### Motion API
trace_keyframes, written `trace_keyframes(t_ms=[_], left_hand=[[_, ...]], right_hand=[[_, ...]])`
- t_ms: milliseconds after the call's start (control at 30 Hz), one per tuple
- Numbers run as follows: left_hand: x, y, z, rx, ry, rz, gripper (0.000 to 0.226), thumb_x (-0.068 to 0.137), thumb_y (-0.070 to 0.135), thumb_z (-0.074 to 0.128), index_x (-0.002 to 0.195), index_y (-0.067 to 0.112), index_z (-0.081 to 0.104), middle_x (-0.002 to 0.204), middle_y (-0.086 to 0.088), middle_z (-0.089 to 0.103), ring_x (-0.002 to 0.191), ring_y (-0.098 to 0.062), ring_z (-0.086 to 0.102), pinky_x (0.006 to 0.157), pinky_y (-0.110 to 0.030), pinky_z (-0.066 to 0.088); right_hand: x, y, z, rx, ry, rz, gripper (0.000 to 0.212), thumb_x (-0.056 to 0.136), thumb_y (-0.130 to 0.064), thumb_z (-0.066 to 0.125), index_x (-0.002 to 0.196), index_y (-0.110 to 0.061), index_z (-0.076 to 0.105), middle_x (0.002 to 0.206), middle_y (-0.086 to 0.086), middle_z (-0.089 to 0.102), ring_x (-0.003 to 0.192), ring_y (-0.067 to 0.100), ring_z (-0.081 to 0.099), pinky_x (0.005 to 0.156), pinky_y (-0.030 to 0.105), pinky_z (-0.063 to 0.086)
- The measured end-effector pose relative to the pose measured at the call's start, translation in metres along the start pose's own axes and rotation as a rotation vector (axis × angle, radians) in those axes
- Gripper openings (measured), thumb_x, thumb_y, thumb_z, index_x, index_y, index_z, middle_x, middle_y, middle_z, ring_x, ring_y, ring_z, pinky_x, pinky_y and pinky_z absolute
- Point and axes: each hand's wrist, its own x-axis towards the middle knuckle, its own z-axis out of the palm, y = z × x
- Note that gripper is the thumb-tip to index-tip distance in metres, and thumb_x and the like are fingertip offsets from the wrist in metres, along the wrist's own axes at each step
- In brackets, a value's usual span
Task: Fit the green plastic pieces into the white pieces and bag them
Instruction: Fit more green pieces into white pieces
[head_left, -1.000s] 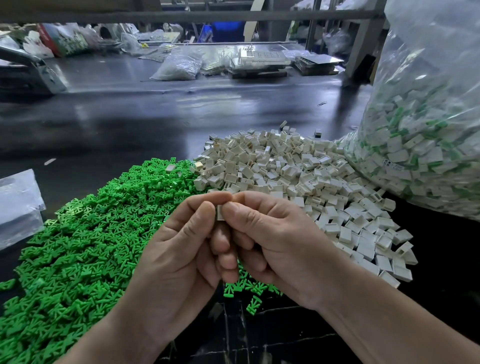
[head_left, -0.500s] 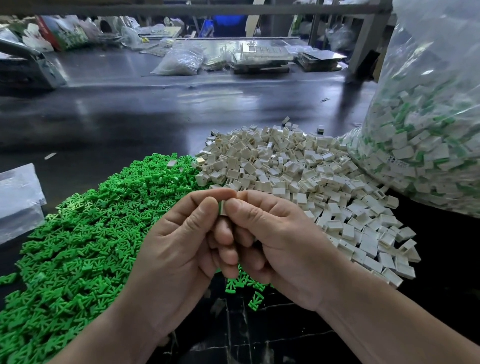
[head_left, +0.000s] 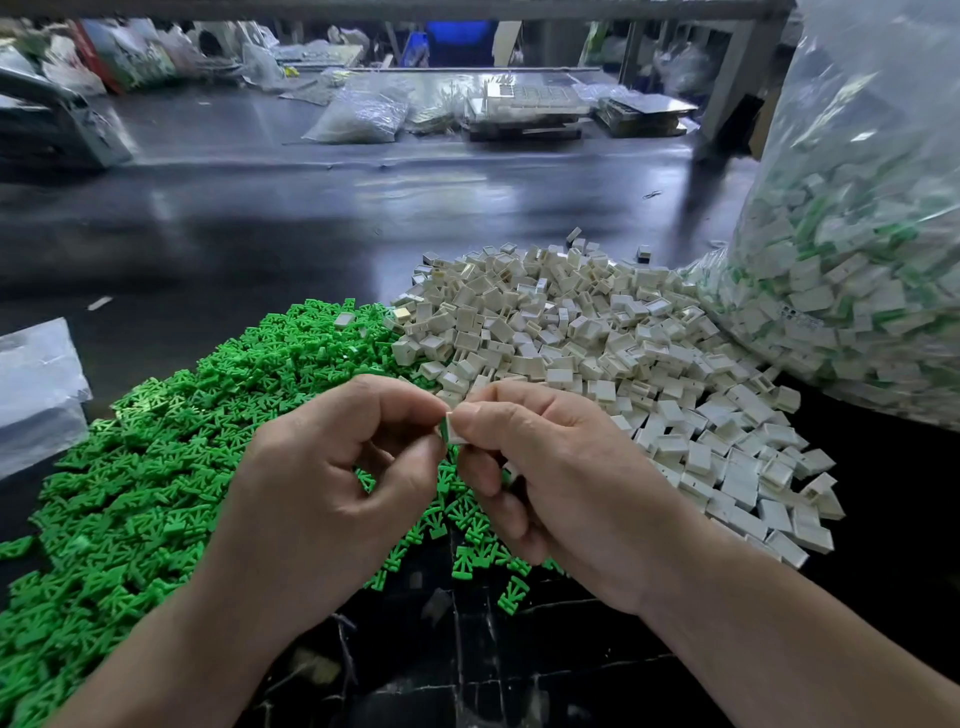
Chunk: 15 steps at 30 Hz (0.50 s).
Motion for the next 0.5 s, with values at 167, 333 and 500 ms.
trace_keyframes(t_ms=[167, 333, 500], left_hand=[[0.0046, -0.0007, -0.0029, 0.185, -0.045, 0.170, 0.018, 0.082, 0.027, 0.060, 0.090, 0.018, 0.074, 0.084, 0.022, 0.065, 0.073, 0.001, 0.063, 0.062, -0.004, 0.044], [0.0035, -0.0061, -0.0030, 0.330, -0.036, 0.205, 0.014, 0.079, 0.025, 0.062, 0.085, 0.020, 0.073, 0.077, 0.012, 0.068, 0.060, -0.009, 0.063, 0.052, -0.030, 0.051], [0.0051, -0.0029, -0.0029, 0.285, -0.022, 0.163, 0.011, 0.078, 0.024, 0.063, 0.083, 0.021, 0.072, 0.075, 0.016, 0.066, 0.060, -0.005, 0.062, 0.053, -0.026, 0.050]], right_hand=[[-0.0010, -0.0008, 0.0022, -0.101, 0.074, 0.019, 0.029, 0.099, -0.024, 0.058, 0.070, -0.025, 0.061, 0.062, -0.002, 0.054, 0.043, 0.012, 0.040, 0.037, 0.020, 0.031], [-0.0018, -0.0040, 0.0019, -0.159, 0.079, 0.065, 0.025, 0.100, -0.026, 0.059, 0.075, -0.019, 0.063, 0.062, 0.000, 0.053, 0.042, 0.011, 0.040, 0.036, 0.020, 0.031], [-0.0010, -0.0052, 0.0035, -0.104, 0.093, 0.065, 0.033, 0.099, -0.024, 0.059, 0.067, -0.026, 0.062, 0.061, -0.002, 0.053, 0.042, 0.010, 0.041, 0.036, 0.018, 0.030]])
